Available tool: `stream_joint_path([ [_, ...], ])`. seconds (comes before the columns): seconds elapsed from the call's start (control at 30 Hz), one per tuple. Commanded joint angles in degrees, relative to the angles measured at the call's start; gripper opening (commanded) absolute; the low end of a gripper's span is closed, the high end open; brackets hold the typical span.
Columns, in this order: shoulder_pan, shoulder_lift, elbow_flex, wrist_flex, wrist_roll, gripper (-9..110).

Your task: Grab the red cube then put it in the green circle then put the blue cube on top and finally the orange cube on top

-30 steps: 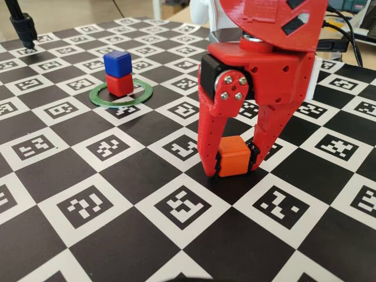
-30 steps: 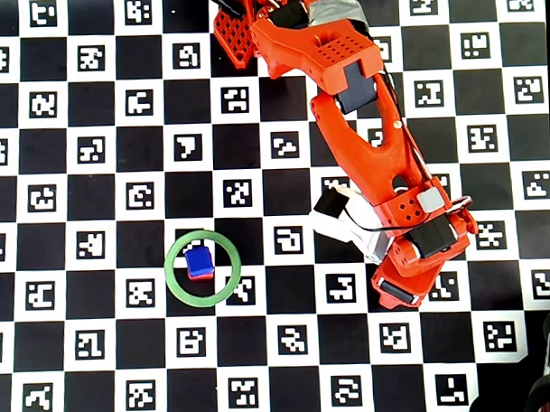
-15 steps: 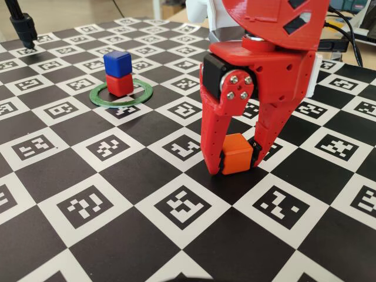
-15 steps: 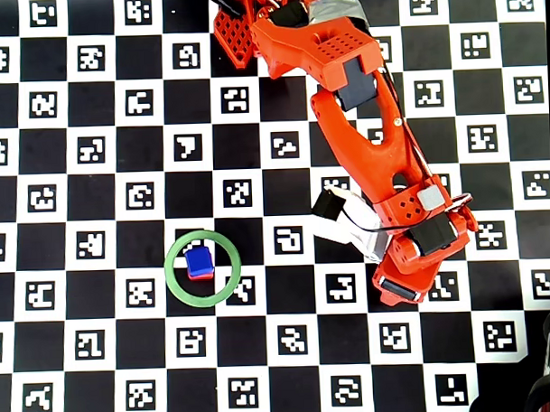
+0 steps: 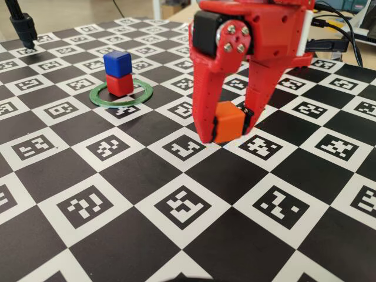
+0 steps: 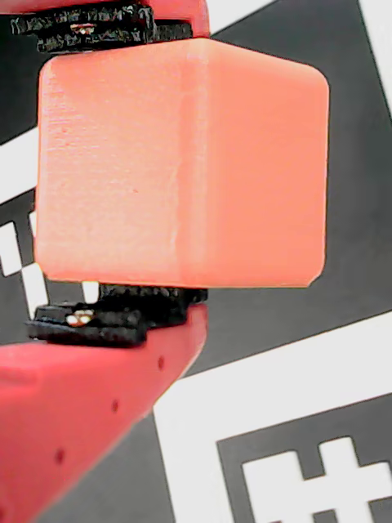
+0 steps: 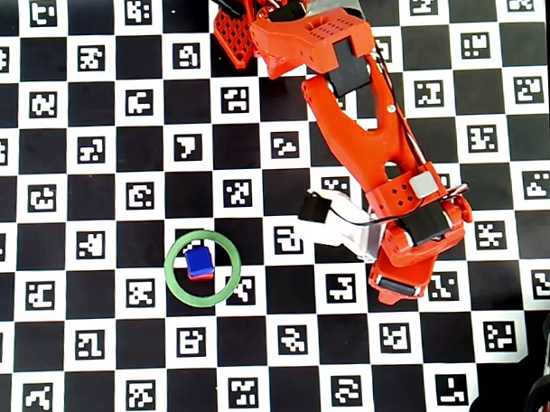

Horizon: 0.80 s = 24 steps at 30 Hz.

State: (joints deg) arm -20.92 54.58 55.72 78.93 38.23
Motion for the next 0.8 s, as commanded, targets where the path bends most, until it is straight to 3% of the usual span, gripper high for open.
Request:
stream_joint_path([
  [0.0,1.9,9.4,-0.8,1.6,-2.8,11],
  [0.77,14.8,22.6,0.6,23.0,-30.9,9],
])
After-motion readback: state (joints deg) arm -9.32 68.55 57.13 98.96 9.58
